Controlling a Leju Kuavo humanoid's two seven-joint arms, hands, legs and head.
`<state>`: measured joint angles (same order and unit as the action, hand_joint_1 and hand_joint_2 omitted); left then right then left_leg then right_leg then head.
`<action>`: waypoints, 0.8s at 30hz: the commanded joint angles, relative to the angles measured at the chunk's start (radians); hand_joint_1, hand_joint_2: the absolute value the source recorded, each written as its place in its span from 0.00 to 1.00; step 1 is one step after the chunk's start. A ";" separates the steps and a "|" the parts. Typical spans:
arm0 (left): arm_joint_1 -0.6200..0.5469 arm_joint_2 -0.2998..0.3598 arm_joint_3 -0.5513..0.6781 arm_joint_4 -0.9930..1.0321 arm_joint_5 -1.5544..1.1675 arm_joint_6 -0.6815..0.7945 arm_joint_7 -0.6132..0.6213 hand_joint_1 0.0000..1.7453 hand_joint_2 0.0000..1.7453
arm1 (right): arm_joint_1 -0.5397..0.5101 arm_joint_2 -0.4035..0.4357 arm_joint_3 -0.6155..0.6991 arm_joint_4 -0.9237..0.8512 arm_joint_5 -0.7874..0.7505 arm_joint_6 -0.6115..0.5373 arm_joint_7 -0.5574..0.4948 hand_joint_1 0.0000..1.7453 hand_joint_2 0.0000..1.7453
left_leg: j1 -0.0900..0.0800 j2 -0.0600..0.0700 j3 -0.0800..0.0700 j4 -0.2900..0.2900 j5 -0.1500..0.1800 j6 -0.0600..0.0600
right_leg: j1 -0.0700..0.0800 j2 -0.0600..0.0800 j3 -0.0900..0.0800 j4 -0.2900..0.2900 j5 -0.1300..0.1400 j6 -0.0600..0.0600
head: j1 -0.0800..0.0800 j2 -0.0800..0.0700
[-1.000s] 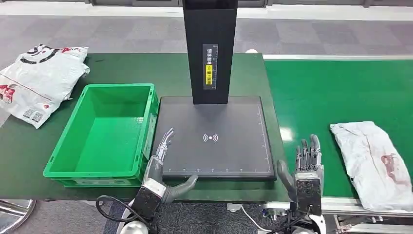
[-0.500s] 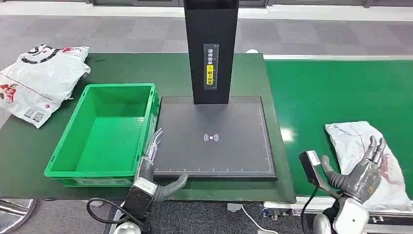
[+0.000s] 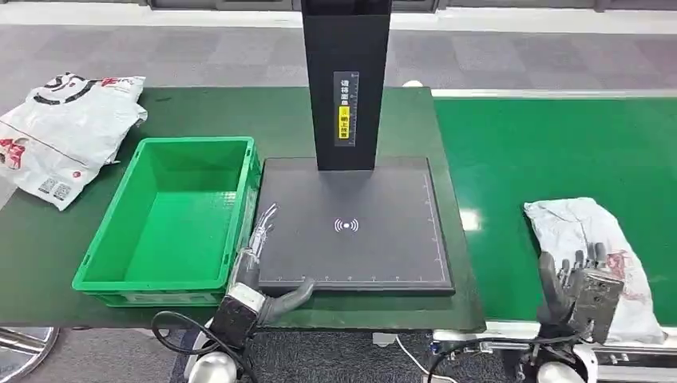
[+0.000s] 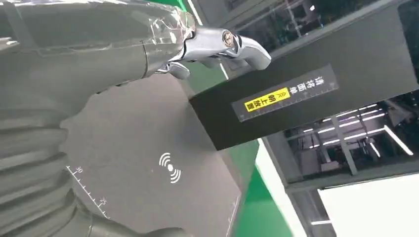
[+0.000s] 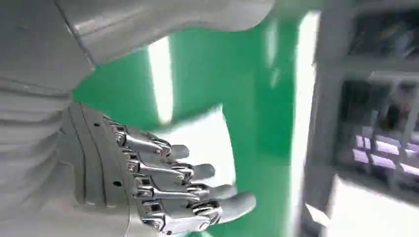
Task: Moved the parcel from conveyor to table for the left to box.
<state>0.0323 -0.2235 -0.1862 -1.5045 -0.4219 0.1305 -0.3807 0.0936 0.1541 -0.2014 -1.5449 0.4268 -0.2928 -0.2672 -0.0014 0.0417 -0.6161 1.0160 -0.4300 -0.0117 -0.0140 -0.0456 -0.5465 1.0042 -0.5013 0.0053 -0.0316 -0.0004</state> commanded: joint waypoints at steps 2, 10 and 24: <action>0.009 -0.002 0.030 0.016 -0.006 -0.004 0.009 0.00 1.00 | -0.009 0.017 -0.119 -0.037 0.584 -0.074 0.075 0.00 1.00 | 0.000 -0.004 0.001 -0.001 0.000 0.000 | 0.000 0.001 0.001 -0.001 0.000 0.000 | 0.000 0.000; 0.009 -0.002 0.030 0.016 -0.006 -0.004 0.009 0.00 1.00 | -0.009 0.017 -0.119 -0.037 0.584 -0.074 0.075 0.00 1.00 | 0.001 -0.004 0.001 -0.001 0.000 0.000 | 0.000 0.002 0.002 -0.002 0.000 0.000 | 0.000 0.000; 0.013 -0.007 0.035 0.010 -0.004 0.002 0.009 0.00 1.00 | -0.053 0.010 -0.182 0.040 0.912 -0.171 0.240 0.00 1.00 | 0.001 -0.003 0.001 -0.001 0.000 0.000 | 0.000 0.002 0.002 -0.002 0.000 0.001 | 0.000 0.000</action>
<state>0.0514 -0.2270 -0.1862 -1.5141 -0.4295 0.1305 -0.3765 0.0918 0.1553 -0.2945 -1.5911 1.2442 -0.4409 -0.0771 -0.0015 0.0398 -0.6161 1.0162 -0.4302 -0.0111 -0.0141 -0.0465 -0.5458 1.0040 -0.5019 0.0064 -0.0313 -0.0004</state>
